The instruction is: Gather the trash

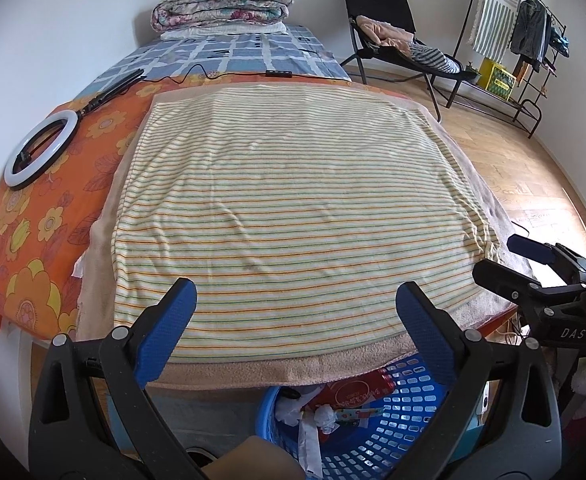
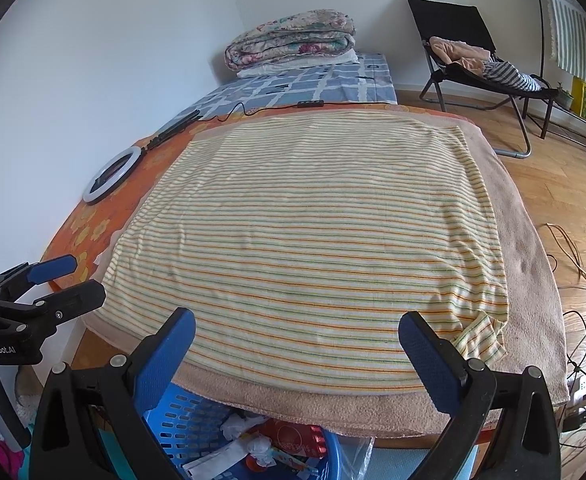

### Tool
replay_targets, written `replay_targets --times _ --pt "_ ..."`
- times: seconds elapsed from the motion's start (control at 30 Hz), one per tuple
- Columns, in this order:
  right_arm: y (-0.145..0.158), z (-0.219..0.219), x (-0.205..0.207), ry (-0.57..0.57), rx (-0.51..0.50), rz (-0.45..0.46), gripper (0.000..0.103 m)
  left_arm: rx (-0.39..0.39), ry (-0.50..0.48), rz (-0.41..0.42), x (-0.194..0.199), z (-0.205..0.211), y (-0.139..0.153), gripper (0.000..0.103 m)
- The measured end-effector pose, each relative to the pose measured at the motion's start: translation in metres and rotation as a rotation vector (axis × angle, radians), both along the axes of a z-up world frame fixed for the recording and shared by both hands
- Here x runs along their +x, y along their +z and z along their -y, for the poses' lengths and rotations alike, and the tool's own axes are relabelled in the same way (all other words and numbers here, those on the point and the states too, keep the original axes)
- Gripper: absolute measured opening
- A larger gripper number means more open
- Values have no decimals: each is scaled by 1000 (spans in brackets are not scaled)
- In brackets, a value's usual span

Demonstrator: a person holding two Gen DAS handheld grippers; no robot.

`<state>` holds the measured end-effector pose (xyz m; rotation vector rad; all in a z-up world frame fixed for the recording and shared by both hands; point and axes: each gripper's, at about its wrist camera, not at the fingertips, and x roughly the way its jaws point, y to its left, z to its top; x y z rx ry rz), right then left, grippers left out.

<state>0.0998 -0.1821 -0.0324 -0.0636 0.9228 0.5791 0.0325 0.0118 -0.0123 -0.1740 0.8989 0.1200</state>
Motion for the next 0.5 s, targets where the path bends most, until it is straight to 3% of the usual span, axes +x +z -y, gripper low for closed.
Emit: replay_targets --times 0.5 --pt "-3 1 3 -20 10 -20 103 -22 -9 -4 0 4 -3 102"
